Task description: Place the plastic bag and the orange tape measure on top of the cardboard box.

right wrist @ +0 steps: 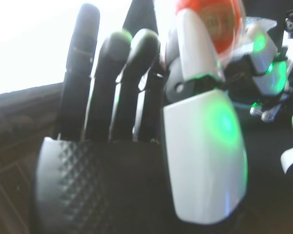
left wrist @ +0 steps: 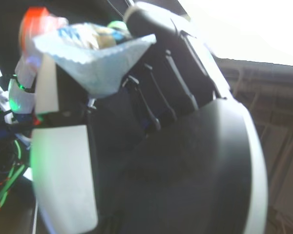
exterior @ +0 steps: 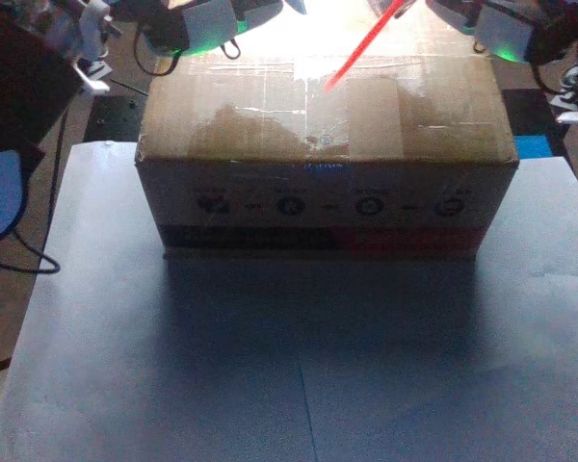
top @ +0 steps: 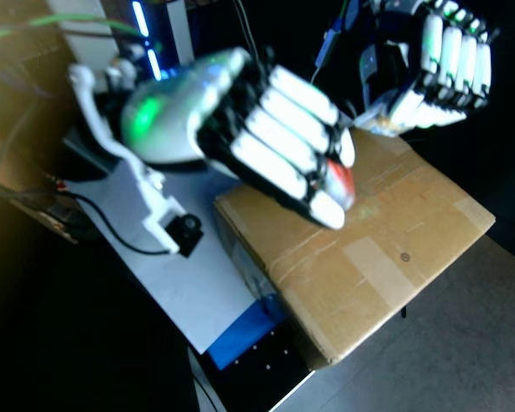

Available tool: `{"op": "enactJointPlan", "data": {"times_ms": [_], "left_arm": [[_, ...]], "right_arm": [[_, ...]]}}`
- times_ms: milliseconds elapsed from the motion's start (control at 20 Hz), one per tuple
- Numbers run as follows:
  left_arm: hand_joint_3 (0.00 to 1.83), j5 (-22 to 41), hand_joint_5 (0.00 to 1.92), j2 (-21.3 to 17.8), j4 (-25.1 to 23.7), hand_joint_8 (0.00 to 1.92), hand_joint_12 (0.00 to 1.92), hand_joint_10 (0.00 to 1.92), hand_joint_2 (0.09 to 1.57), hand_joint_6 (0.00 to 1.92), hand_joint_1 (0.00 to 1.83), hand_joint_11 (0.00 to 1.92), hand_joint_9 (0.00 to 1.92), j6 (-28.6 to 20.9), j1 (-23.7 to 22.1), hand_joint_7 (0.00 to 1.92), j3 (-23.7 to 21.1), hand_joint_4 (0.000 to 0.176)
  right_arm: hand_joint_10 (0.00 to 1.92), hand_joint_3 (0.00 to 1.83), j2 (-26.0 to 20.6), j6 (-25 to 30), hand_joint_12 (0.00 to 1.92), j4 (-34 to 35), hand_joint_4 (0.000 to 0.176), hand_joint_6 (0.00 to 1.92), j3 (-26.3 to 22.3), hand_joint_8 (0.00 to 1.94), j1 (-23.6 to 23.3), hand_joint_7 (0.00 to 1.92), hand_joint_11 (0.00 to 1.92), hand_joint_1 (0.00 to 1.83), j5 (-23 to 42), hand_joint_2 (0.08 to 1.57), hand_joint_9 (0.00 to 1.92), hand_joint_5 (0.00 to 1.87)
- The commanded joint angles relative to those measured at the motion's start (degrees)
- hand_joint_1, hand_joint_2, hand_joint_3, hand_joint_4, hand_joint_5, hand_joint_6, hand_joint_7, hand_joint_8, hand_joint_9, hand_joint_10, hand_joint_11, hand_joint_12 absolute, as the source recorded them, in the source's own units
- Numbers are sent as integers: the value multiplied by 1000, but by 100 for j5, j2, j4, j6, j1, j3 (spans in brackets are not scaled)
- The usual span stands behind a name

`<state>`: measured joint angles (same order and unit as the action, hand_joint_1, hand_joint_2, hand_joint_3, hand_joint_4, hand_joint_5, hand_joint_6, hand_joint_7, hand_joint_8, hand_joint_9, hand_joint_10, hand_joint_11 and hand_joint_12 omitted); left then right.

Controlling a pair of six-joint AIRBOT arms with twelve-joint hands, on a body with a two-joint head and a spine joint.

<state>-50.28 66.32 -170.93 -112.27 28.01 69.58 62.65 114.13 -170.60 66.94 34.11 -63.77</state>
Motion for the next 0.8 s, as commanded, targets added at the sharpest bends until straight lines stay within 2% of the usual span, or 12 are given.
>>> {"op": "enactJointPlan", "data": {"times_ms": [0,100,150,250,300,400,450,500,550,600,650,750], "left_arm": [[1,-587,756,40,-164,1163,1549,1392,1171,1166,1364,819,869,-13,-94,868,24,0],[1,-525,730,95,-164,1274,1590,1488,1197,1164,1356,740,800,-13,-98,824,83,0],[0,-464,738,143,-164,1278,1582,1486,1197,1167,1356,704,793,-13,-101,822,131,0],[0,-350,713,206,-164,1285,1567,1479,1201,1195,1355,705,803,-17,-106,813,191,0],[0,-323,745,229,-164,1244,1556,1430,1185,1163,1359,726,832,-17,-106,841,209,0],[0,-239,732,311,-164,1221,1620,1448,1185,1148,1358,737,822,-20,-105,868,291,0],[0,-182,791,342,-164,1264,1733,1386,1175,1082,1268,747,874,-20,-106,940,322,0],[0,-121,813,370,-164,1226,1782,1318,1163,1069,1251,658,892,-21,-109,977,359,0],[0,-56,832,415,-164,1166,1782,1231,1149,1056,1247,640,916,-28,-111,1007,417,0],[0,-1,853,455,-164,1140,1752,1205,1139,1022,1255,692,952,-32,-113,1025,466,0],[3,30,808,473,-164,1108,1789,1365,1150,1037,1344,569,859,-34,-113,971,493,0],[1,111,780,501,-164,1150,1801,1424,1165,1065,1364,486,812,-39,-111,936,544,0]], "right_arm": [[1453,0,17,4,1639,-197,0,915,35,1294,-103,977,1030,1271,-672,1144,1075,893],[1374,0,66,4,1556,-197,0,776,92,1110,-107,1088,1124,1291,-606,1148,1187,1037],[1257,0,97,4,1508,-165,0,909,134,1132,-107,952,1095,1385,-552,1161,1002,913],[1381,0,101,5,1598,-88,0,931,159,1254,-104,877,1067,1378,-518,1152,921,855],[1346,0,102,5,1573,-86,0,928,163,1235,-103,884,1054,1381,-504,1142,943,856],[1372,0,132,5,1561,-86,0,913,185,1245,-99,876,1050,1380,-491,1144,931,854],[1398,2,141,5,1557,-74,0,940,195,1275,-96,856,1042,1376,-481,1155,913,824],[1440,0,145,5,1592,-60,0,808,199,1344,-85,932,1083,1292,-462,1140,1067,937],[1477,5,158,5,1612,-27,0,839,210,1353,-42,840,1066,1352,-435,1163,909,871],[1459,2,179,5,1617,24,0,904,225,1352,17,822,1030,1368,-421,1168,877,843],[1470,0,198,5,1561,51,0,1089,237,1416,48,741,678,1466,-417,1192,829,739],[1433,0,238,5,1635,85,0,958,258,1294,95,843,975,1379,-385,1165,881,850]]}}
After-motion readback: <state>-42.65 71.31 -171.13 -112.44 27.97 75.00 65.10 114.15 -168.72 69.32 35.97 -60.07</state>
